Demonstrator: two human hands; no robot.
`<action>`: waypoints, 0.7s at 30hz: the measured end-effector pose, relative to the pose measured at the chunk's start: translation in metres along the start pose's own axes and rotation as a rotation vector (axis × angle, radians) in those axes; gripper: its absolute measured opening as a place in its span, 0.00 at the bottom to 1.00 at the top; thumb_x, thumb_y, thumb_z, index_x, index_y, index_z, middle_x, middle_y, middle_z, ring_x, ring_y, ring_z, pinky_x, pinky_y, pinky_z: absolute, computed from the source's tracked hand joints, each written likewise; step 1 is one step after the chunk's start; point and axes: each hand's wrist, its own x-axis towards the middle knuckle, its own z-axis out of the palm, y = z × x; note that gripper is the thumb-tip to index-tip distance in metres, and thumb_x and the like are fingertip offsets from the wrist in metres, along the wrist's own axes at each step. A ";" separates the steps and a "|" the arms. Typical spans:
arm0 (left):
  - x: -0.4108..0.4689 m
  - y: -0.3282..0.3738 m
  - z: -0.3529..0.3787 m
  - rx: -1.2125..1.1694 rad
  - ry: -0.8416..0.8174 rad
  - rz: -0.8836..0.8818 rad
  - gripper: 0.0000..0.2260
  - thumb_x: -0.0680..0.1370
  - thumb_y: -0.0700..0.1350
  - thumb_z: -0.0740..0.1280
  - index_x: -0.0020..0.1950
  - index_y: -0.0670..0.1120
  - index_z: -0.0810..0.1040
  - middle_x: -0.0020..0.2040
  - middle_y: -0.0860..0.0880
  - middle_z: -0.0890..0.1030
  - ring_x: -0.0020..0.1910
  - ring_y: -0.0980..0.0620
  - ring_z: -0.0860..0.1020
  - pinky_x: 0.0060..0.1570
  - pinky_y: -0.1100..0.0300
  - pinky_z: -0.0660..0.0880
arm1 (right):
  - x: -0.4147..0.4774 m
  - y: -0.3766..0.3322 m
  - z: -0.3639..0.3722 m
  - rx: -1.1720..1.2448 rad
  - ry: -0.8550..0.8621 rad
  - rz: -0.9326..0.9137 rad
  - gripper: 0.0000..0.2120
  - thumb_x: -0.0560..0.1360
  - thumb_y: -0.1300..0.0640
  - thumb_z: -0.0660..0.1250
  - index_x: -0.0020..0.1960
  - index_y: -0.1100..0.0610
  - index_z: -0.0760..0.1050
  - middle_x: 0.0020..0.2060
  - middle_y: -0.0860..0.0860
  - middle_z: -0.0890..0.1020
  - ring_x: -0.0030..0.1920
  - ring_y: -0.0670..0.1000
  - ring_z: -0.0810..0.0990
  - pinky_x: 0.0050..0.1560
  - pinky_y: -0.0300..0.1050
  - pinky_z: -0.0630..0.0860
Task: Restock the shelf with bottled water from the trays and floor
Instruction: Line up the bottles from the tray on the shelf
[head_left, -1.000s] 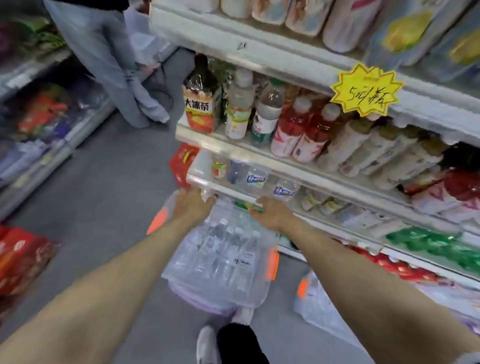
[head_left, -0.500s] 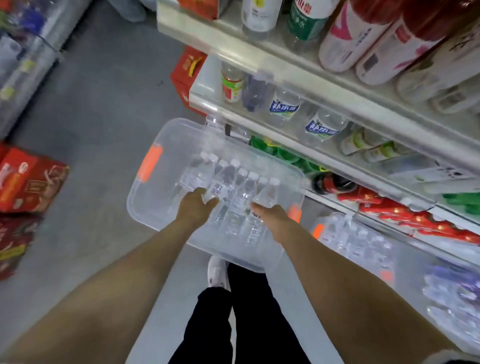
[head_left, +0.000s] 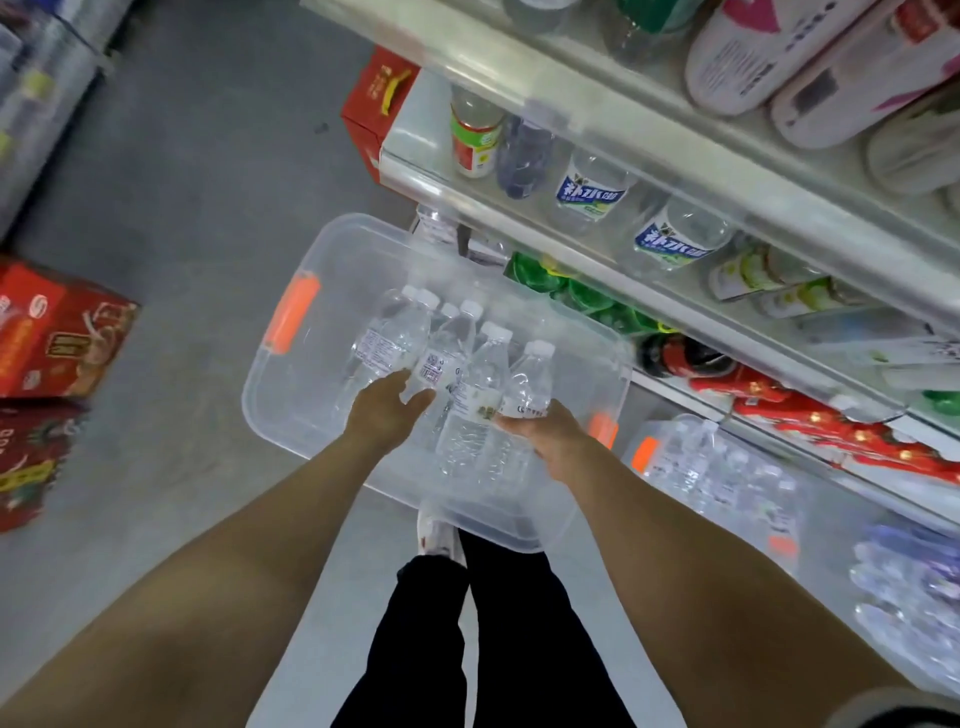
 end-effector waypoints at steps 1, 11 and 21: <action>0.002 -0.001 -0.001 0.012 -0.007 0.000 0.29 0.81 0.58 0.64 0.77 0.46 0.66 0.73 0.45 0.73 0.71 0.46 0.71 0.70 0.55 0.63 | -0.001 -0.002 -0.001 -0.001 -0.004 -0.004 0.27 0.66 0.58 0.83 0.62 0.55 0.78 0.54 0.50 0.85 0.58 0.54 0.82 0.58 0.49 0.75; 0.021 -0.005 0.005 -0.125 -0.234 -0.065 0.34 0.78 0.64 0.63 0.81 0.58 0.55 0.79 0.47 0.63 0.77 0.43 0.63 0.71 0.48 0.65 | -0.008 -0.004 -0.006 0.088 -0.043 0.045 0.14 0.71 0.56 0.79 0.50 0.55 0.76 0.45 0.48 0.82 0.45 0.48 0.78 0.37 0.40 0.70; 0.028 -0.008 0.020 -0.311 -0.163 -0.134 0.43 0.67 0.71 0.72 0.77 0.54 0.66 0.74 0.50 0.71 0.73 0.45 0.69 0.70 0.45 0.67 | 0.007 0.004 -0.002 0.095 -0.070 -0.013 0.22 0.67 0.54 0.82 0.58 0.53 0.80 0.52 0.50 0.86 0.57 0.54 0.82 0.53 0.51 0.77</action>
